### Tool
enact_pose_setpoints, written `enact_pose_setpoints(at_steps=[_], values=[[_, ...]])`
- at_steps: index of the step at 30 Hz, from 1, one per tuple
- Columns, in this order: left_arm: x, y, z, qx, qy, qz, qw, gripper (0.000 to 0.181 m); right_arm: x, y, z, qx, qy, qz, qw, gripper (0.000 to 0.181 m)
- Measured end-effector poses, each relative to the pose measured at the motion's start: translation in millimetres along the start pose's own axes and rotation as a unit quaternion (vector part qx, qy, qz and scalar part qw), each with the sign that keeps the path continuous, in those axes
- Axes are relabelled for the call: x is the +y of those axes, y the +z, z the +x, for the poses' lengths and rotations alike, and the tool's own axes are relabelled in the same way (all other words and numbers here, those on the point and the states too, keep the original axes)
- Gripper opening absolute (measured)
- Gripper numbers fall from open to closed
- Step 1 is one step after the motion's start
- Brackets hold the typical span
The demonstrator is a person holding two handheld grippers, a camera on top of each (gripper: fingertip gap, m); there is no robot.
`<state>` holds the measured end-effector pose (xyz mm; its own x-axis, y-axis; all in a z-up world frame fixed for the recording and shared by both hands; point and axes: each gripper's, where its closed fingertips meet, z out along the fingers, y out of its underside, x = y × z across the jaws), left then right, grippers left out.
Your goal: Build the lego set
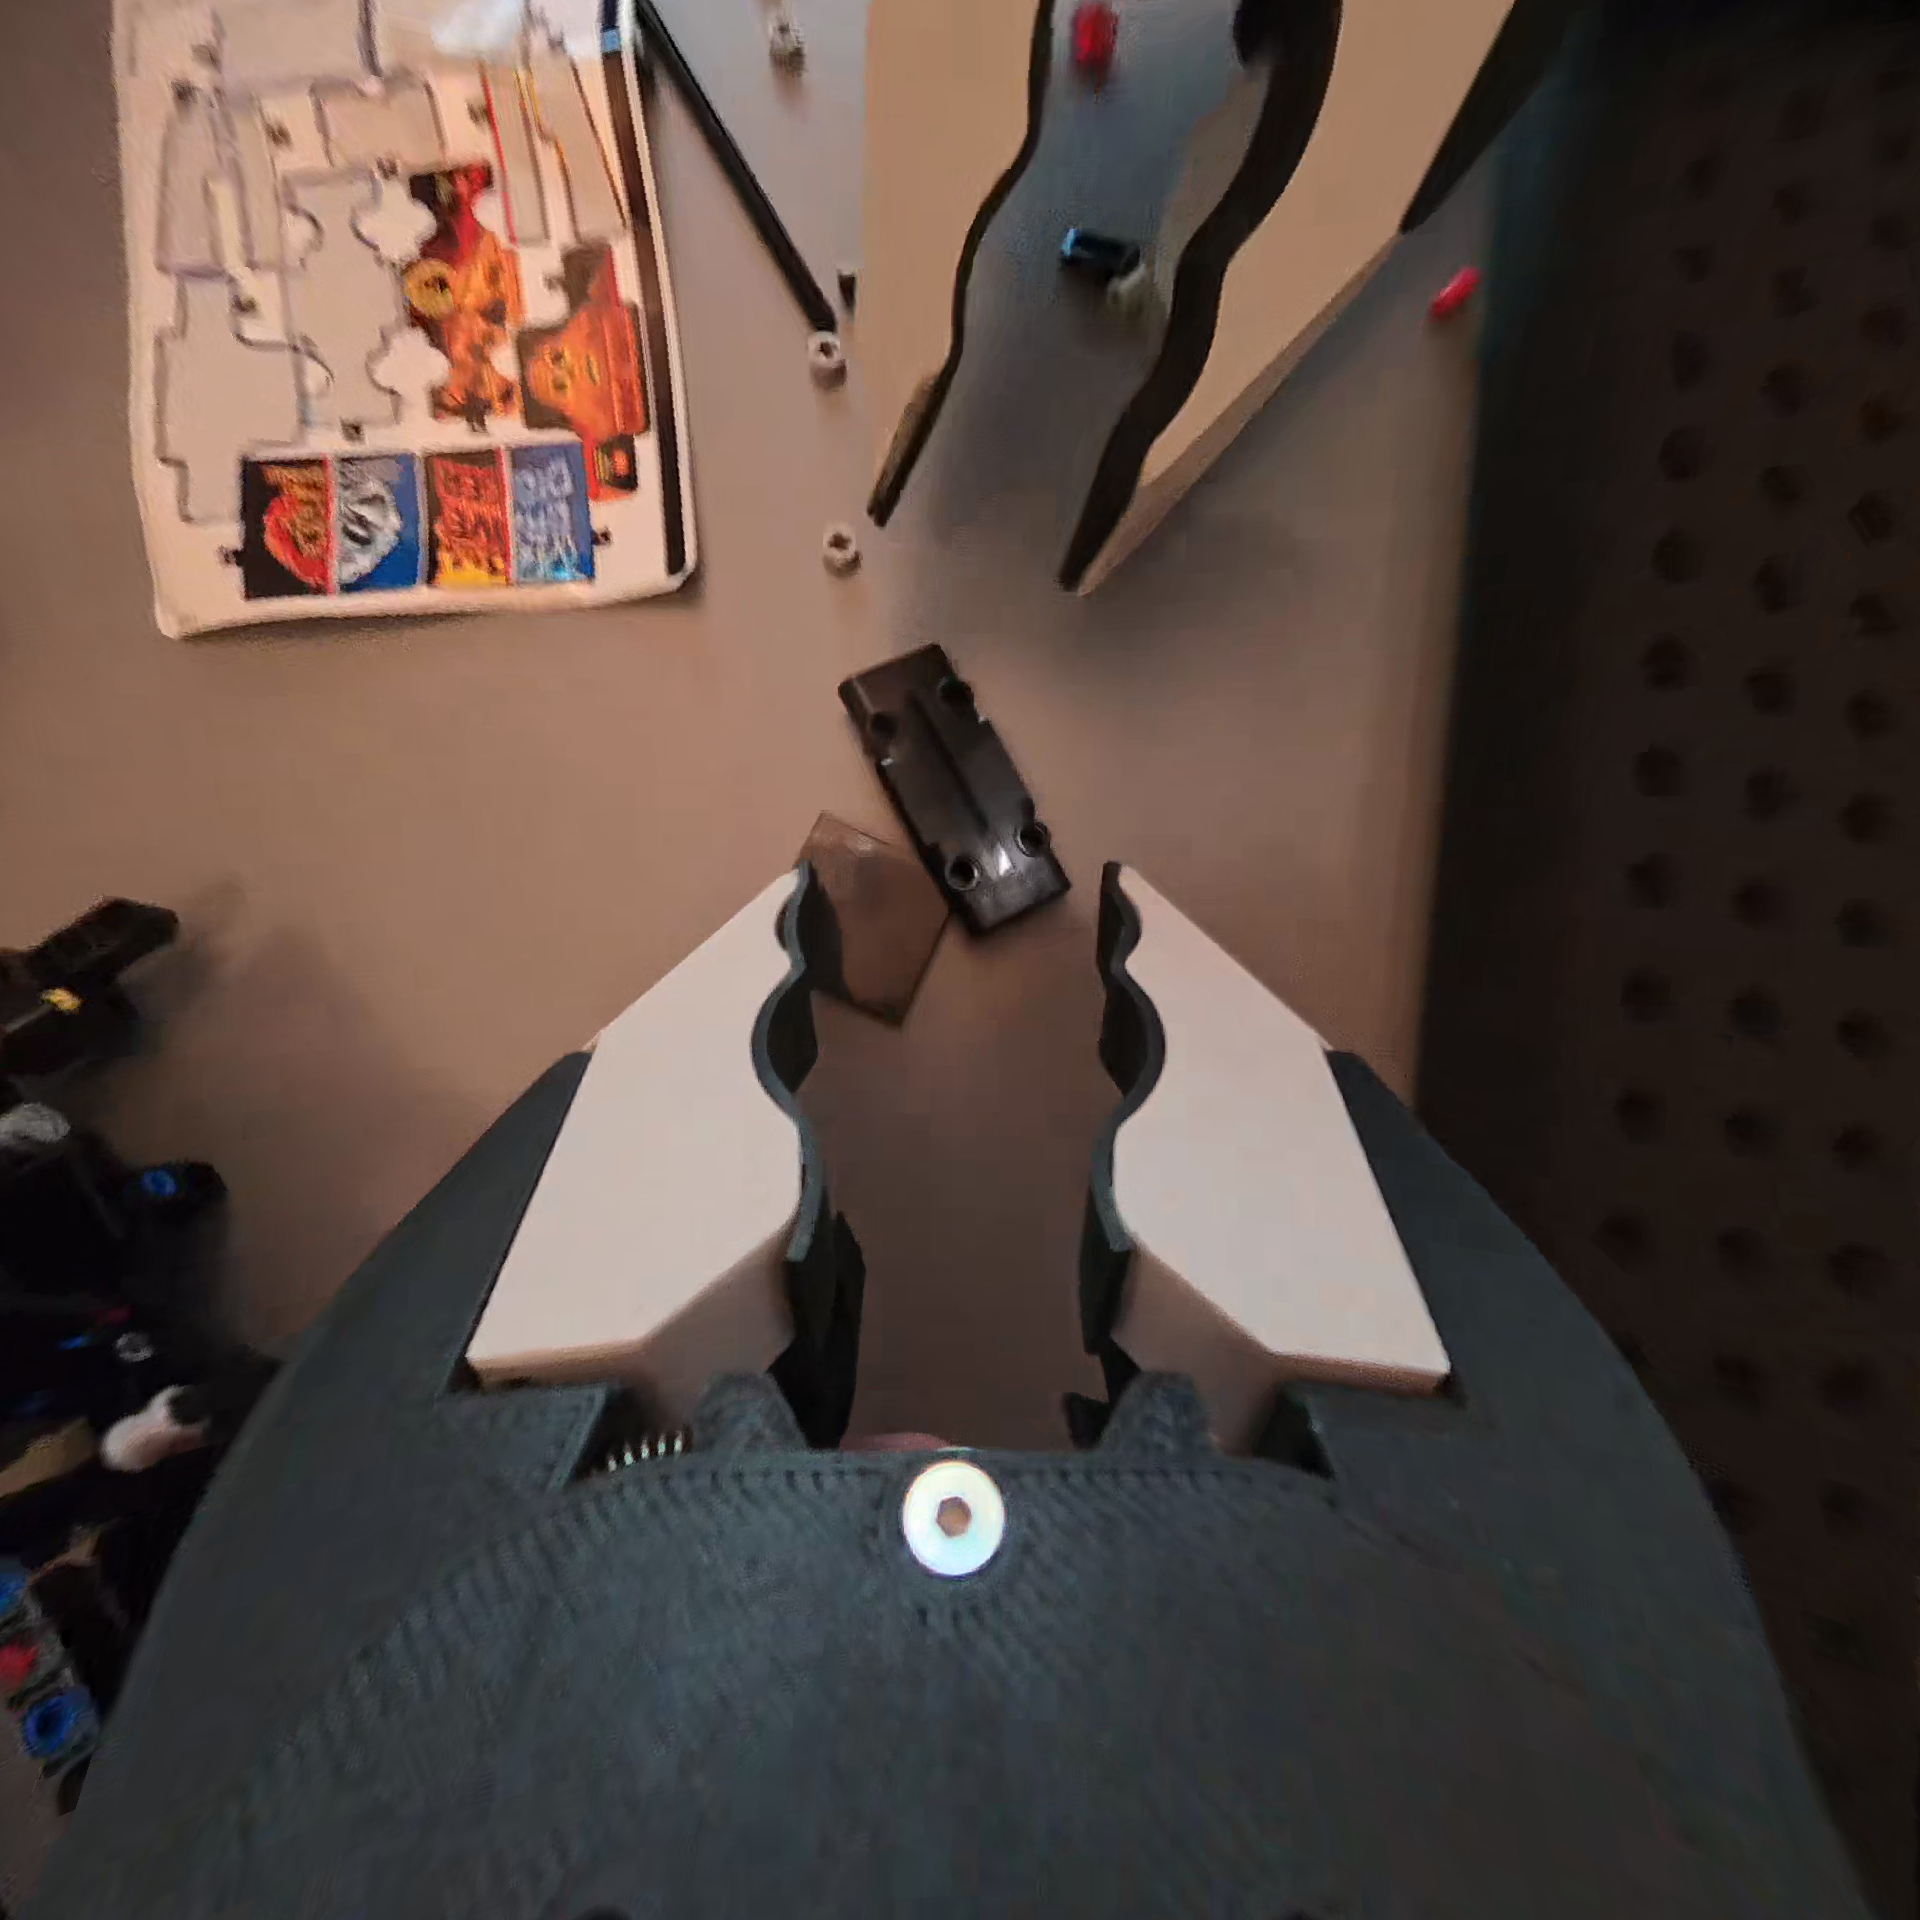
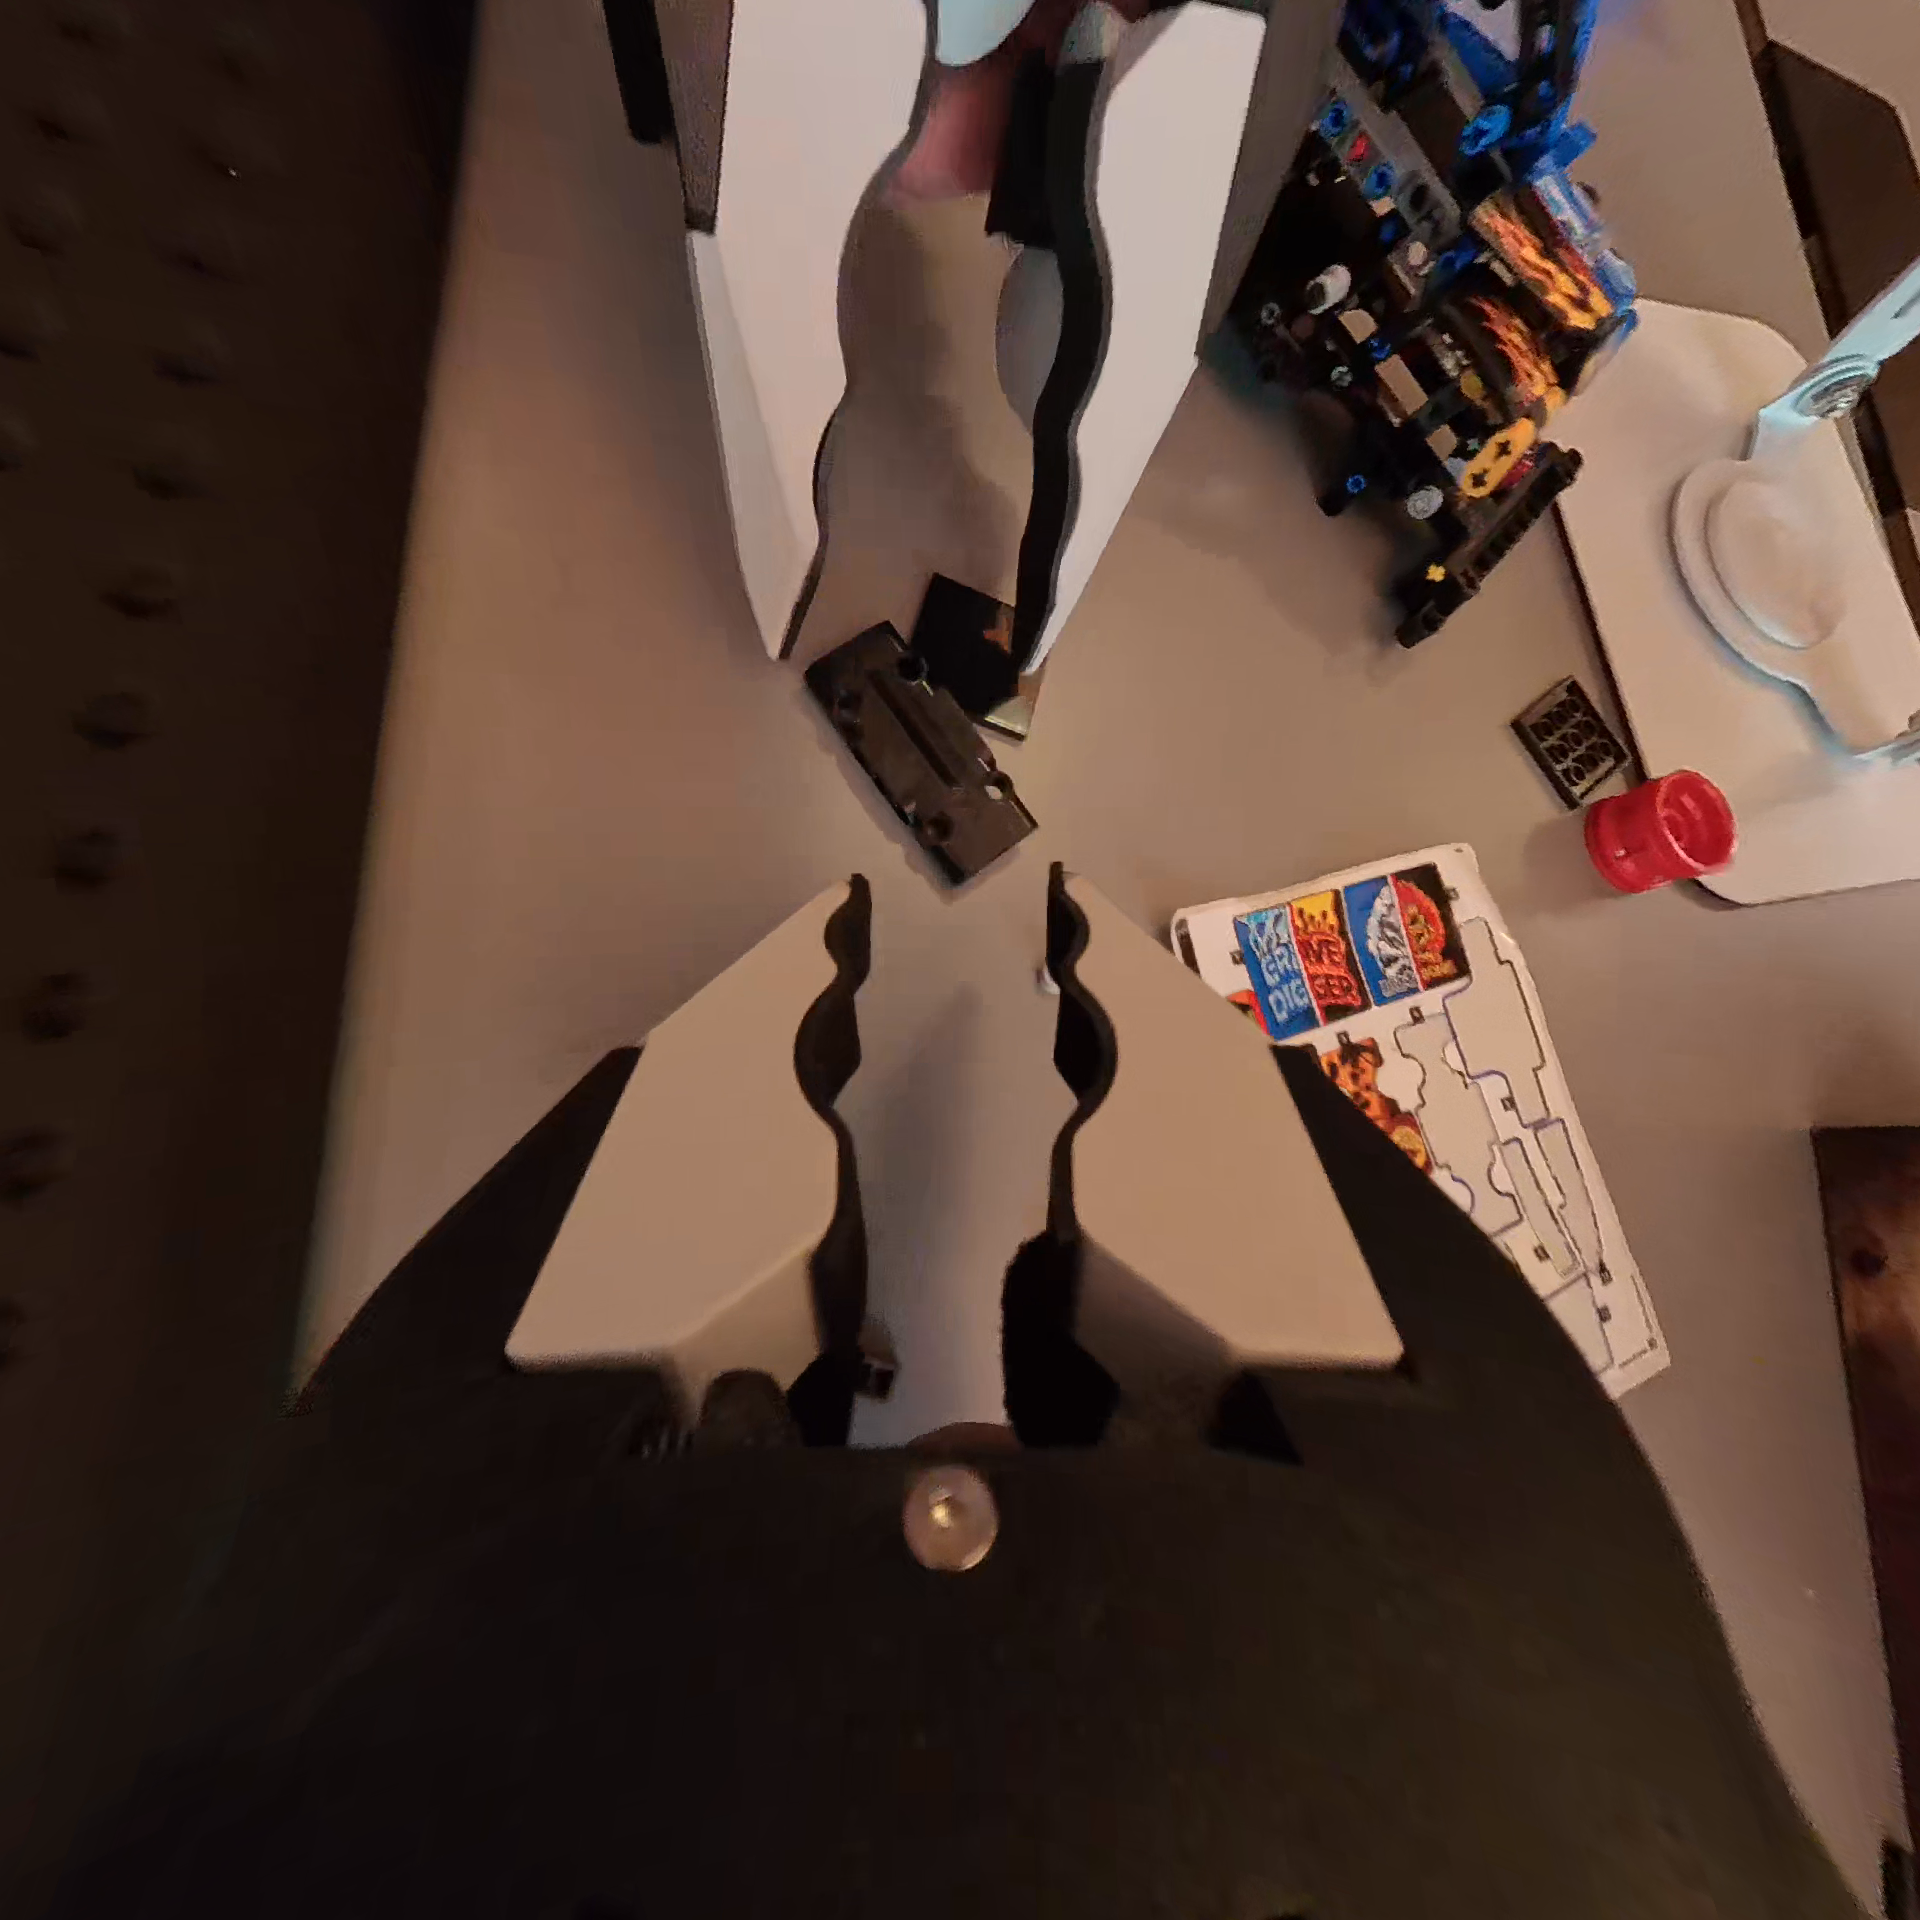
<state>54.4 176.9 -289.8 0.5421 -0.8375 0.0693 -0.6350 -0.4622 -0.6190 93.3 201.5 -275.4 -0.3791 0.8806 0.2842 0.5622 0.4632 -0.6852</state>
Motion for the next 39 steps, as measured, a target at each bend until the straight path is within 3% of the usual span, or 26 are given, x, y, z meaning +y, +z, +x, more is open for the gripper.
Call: enact_pose_setpoints(at_steps=[4, 12, 18, 23, 26, 30, 33, 39], values=[[-3.0, 6.3, 9.6, 0.025, -0.014, 0.004, 1.0, 0.036, 4.0, 17.8, -5.3, 0.01, -0.033, -0.041, 0.999, 0.024], [-9.9, 10.8, 9.6, 0.059, -0.089, 0.036, 0.994, 0.011, 2.6, 21.7, -2.7, 0.023, -0.047, -0.037, 0.998, 0.016], [-18.8, 13.9, 2.6, 0.081, -0.161, 0.077, 0.981, 0.012, 8.4, 18.9, 2.6, 0.034, -0.046, -0.04, 0.998, 0.012], [-15.7, 15.8, 13.5, 0.065, -0.072, 0.057, 0.994, 0.04, 8.7, 19.1, 2.2, 0.021, -0.028, -0.025, 0.999, 0.011], [-10.5, 17.3, 14.6, 0.023, 0.009, 0.031, 0.999, 0.042, 7.7, 19.3, 1.1, 0.013, -0.017, -0.017, 1.0, 0.011], [-8.7, 18.5, 14.3, -0.016, 0.088, 0.02, 0.996, 0.04, 7.8, 18.3, 0.2, 0.003, -0.006, -0.01, 1.0, 0.011], [-8.4, 17.3, 11.6, -0.031, 0.118, 0.02, 0.992, 0.024, 7.0, 18.2, -1.2, -0.003, -0.001, -0.006, 1.0, 0.011], [-11.6, 19.5, 10.8, -0.04, 0.111, 0.028, 0.993, 0.022, 10.0, 15.8, 0.8, -0.002, 0.004, -0.006, 1.0, 0.01]])
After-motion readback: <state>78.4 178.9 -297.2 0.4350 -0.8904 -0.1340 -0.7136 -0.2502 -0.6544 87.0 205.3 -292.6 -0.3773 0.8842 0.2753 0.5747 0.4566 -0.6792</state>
